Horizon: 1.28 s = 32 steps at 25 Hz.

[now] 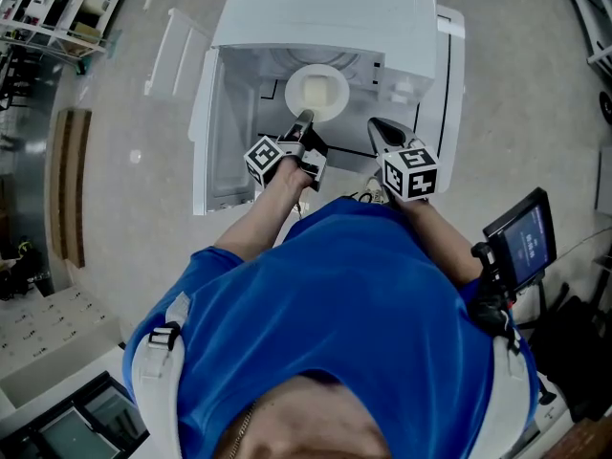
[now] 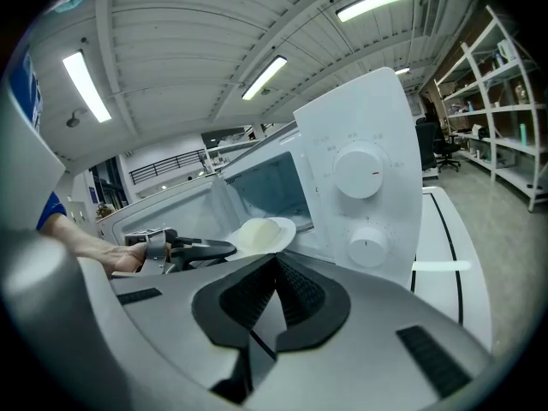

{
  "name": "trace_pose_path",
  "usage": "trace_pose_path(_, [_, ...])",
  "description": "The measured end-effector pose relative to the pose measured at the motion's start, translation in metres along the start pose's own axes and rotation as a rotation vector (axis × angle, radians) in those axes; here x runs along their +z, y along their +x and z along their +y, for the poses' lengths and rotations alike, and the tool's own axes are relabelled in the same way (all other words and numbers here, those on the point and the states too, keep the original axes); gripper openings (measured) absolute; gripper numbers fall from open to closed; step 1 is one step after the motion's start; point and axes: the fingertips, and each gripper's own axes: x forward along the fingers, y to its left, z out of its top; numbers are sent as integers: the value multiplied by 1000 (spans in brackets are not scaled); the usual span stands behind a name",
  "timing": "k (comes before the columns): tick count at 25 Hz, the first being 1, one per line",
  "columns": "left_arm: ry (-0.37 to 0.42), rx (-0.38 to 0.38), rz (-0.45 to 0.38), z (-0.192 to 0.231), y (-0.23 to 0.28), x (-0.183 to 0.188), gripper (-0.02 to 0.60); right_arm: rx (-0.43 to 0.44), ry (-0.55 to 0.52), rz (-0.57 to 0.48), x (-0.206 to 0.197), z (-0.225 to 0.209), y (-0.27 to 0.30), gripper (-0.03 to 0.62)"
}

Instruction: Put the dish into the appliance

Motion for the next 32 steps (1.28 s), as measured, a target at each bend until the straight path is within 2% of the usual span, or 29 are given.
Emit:
trace_pose_path(14, [-53,-3,-74,12,49,23,19,25,-29,29,7,-22,25,2])
trace_pose_path(32, [-71,27,-99,15,72,34,20,34,-53,34,13,-18,30,2])
